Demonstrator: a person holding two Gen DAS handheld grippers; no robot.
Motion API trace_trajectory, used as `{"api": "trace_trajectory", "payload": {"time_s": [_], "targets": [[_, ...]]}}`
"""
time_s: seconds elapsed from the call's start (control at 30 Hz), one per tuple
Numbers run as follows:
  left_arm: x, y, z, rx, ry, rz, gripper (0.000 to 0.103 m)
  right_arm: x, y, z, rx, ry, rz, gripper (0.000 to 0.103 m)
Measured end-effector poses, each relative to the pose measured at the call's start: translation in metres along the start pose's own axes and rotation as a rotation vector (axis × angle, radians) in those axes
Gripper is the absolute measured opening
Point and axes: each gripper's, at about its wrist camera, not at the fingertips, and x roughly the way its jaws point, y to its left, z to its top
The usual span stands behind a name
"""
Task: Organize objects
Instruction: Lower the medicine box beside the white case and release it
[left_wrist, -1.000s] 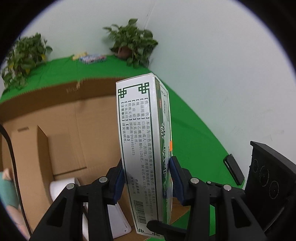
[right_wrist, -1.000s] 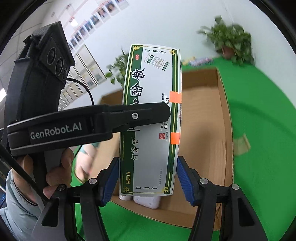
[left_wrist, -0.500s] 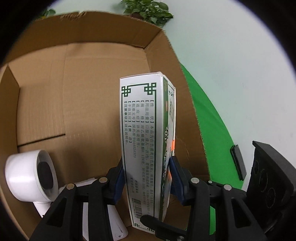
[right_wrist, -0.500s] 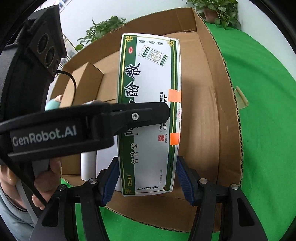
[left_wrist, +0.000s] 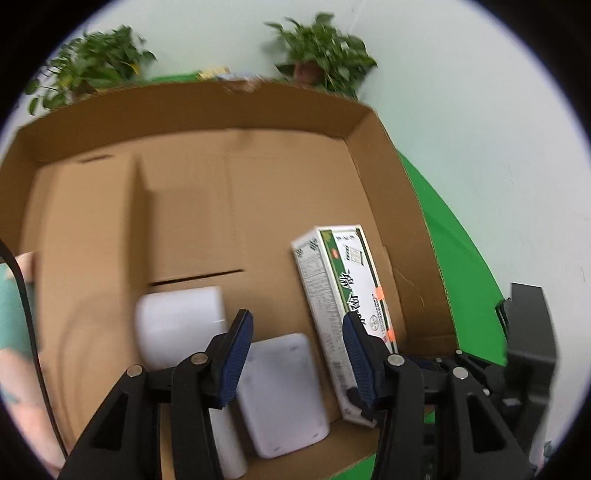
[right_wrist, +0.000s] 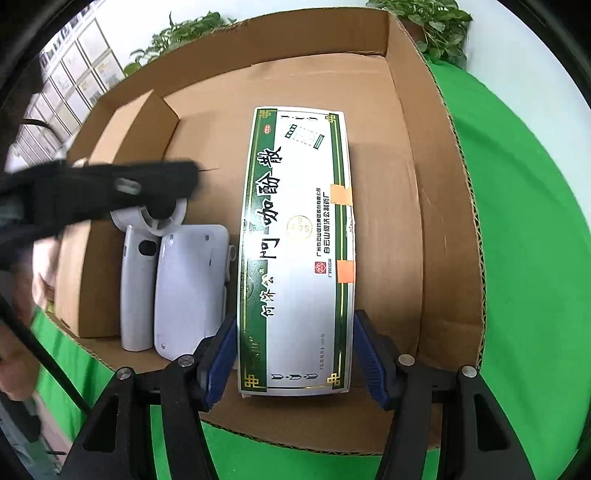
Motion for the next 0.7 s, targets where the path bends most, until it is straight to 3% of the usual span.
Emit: {"api": "trace_trajectory", "payload": {"time_s": [0.23, 0.4, 0.5, 0.6, 0.7], "targets": [[-0.036, 0.030, -0.043, -0.041, -0.039, 0.036, 0.050, 0.001, 0.028, -0.002, -0.029, 0.037, -0.067, 0.059], [-0.038, 0.054, -0.042, -0.051, -0.048, 0.067, 0.050, 0.002, 0.035, 0.000, 0.010, 0.073, -0.064, 0.062], [-0.045, 0.060, -0.051, -0.065, -0.070, 0.082, 0.050, -0.002, 0.040, 0.000, 0.002, 0.085, -0.044, 0.071], [-0.052, 0.065, -0.062, -0.054, -0.098, 0.129, 0.050, -0.009, 0.046, -0.003, -0.016, 0.058, -0.086, 0.072], [-0.056, 0.067, -0.071, -0.041, -0.144, 0.192, 0.050, -0.023, 0.051, -0.009, -0.031, -0.008, -0.093, 0.079]]}}
